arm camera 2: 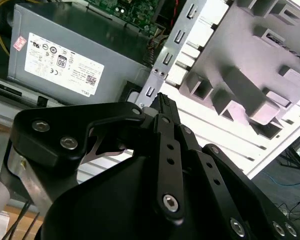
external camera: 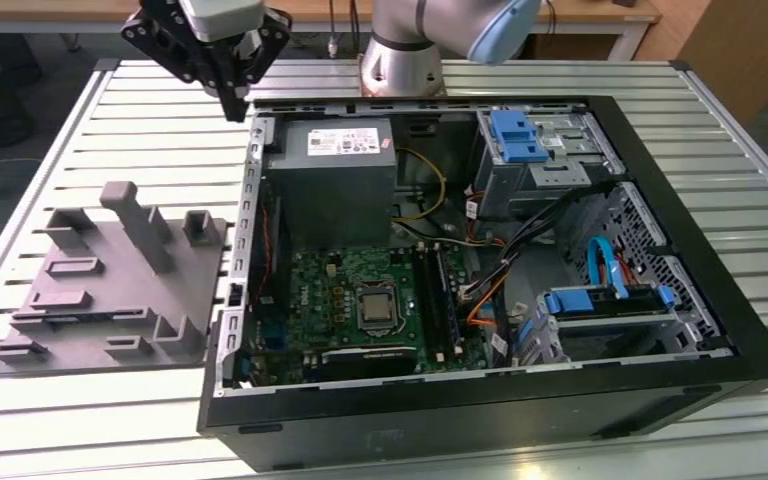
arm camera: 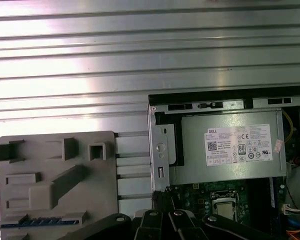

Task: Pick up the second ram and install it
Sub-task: 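Reach for the second ram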

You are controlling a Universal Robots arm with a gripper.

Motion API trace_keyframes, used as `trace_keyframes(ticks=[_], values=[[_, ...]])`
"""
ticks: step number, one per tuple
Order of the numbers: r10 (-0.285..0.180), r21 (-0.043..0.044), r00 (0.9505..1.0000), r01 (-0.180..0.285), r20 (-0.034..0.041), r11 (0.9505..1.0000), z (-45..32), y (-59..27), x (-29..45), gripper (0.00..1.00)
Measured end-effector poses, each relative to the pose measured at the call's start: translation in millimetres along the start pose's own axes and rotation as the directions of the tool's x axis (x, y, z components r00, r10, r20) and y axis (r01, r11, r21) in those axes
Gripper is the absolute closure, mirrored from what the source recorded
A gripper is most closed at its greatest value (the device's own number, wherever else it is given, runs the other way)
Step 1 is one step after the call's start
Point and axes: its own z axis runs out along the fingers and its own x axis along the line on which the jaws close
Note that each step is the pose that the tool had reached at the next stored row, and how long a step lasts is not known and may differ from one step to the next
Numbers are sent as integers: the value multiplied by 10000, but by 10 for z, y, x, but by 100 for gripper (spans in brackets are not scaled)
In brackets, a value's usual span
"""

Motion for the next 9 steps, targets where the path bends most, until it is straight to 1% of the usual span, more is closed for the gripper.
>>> trace_keyframes(ticks=[4, 9], values=[[2, 0, 10000, -2, 0, 10000, -1, -7, 91, 90], [0, 1, 10000, 0, 0, 10000, -3, -14, 188, 90]])
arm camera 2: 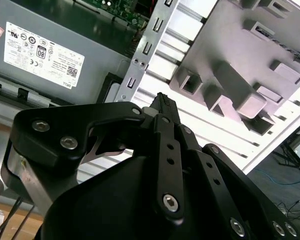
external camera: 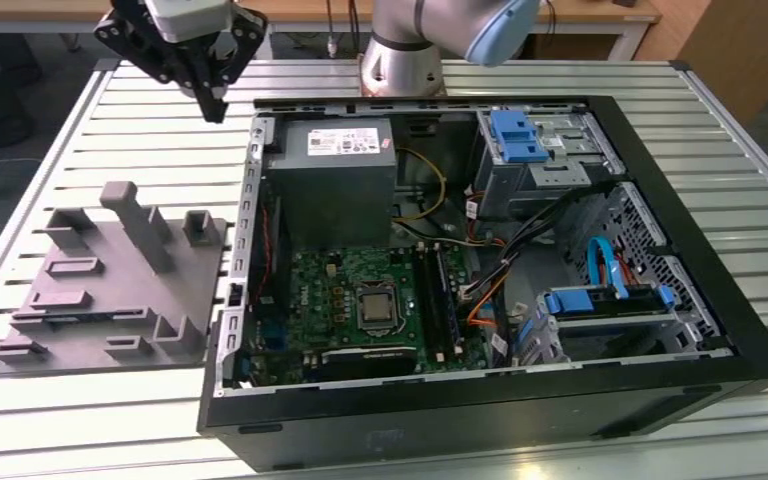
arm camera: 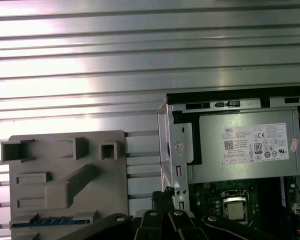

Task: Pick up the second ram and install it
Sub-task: 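Reach for the second ram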

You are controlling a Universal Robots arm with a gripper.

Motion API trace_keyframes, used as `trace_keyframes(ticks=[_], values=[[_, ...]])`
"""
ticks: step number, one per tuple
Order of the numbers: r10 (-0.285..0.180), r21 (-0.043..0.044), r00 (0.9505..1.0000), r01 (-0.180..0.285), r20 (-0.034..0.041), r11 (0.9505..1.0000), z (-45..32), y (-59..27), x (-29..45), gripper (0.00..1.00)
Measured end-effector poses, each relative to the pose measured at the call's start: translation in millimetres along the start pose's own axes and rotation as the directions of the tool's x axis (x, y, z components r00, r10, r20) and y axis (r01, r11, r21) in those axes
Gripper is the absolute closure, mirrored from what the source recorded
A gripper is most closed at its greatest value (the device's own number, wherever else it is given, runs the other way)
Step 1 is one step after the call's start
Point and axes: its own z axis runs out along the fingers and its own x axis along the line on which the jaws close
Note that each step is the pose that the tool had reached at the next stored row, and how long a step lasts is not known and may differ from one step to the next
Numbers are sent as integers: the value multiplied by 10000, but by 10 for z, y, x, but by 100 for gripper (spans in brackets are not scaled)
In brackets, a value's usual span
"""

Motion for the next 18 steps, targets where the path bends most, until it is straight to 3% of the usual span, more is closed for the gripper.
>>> trace_keyframes(ticks=[8, 18], values=[[1, -1, 10000, -1, 1, 10000, 2, -14, 184, 90], [1, -1, 10000, -1, 0, 10000, 21, -40, 517, 90]])
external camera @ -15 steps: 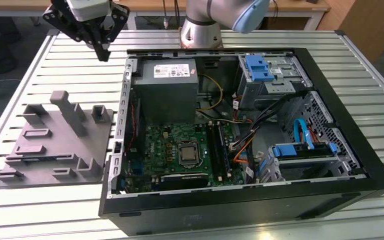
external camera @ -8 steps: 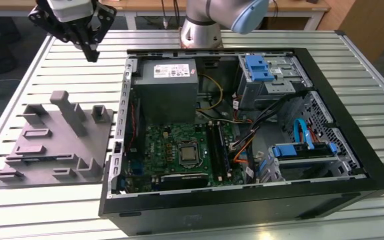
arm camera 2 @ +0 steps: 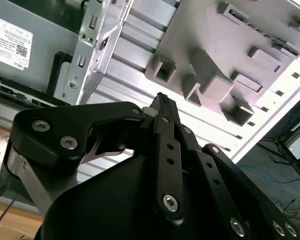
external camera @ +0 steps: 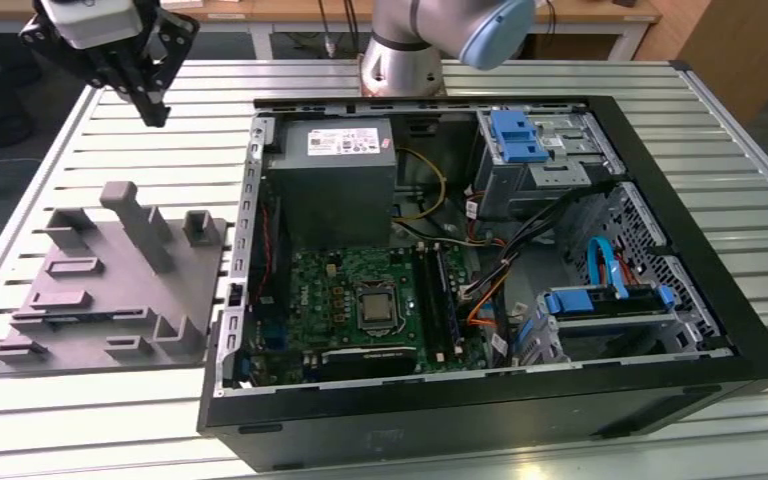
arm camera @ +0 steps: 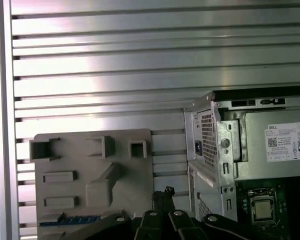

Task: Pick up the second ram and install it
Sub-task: 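Reach for the second ram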

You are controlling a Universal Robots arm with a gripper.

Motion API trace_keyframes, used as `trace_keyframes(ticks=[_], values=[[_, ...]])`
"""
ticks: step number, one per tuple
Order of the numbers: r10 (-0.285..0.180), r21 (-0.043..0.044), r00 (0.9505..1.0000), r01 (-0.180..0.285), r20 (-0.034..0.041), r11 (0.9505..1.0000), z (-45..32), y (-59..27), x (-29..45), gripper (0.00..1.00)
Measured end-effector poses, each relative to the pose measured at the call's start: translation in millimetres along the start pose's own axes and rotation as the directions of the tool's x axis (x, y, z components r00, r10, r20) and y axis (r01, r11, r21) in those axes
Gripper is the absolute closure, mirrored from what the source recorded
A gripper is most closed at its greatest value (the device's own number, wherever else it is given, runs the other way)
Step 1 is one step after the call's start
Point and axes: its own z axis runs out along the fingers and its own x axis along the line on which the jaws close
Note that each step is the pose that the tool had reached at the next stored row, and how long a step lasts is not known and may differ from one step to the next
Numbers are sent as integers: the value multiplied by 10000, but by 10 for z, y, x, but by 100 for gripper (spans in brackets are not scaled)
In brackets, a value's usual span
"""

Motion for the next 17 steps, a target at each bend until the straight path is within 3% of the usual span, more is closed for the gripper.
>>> trace_keyframes(ticks=[3, 17], values=[[1, 0, 10000, -1, 1, 10000, 8, -8, 102, 90], [0, 0, 10000, 0, 0, 10000, 36, -35, 434, 90]])
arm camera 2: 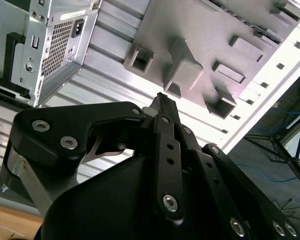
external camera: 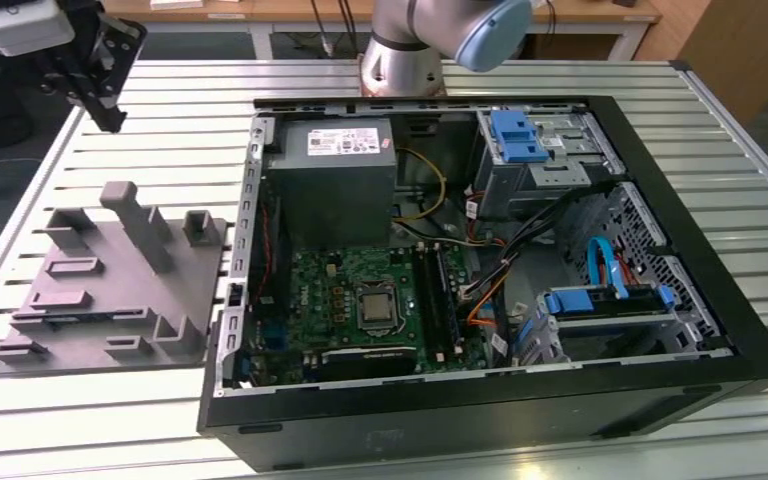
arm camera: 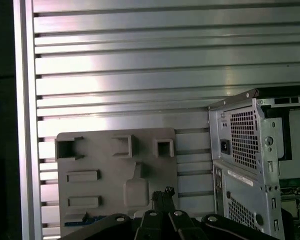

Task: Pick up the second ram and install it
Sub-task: 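Reach for the second ram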

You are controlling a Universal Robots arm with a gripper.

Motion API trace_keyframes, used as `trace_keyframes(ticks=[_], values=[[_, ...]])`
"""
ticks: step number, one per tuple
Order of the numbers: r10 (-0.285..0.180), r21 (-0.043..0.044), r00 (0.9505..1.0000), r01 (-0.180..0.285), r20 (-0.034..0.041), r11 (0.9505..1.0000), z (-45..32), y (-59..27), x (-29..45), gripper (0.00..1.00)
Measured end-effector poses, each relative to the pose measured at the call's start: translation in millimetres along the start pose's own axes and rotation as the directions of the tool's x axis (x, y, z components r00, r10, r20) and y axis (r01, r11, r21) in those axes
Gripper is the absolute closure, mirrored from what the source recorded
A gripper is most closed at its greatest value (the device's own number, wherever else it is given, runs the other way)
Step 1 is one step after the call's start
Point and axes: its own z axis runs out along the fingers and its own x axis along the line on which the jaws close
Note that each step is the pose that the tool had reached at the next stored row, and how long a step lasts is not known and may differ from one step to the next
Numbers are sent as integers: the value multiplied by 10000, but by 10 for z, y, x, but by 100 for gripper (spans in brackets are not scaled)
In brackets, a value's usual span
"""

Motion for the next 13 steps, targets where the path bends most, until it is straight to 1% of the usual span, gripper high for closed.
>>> trace_keyframes(ticks=[5, 13], values=[[1, 1, 10000, -1, -1, 10000, 10, -9, 118, 90], [1, 0, 10000, -1, 0, 10000, 28, -21, 260, 90]])
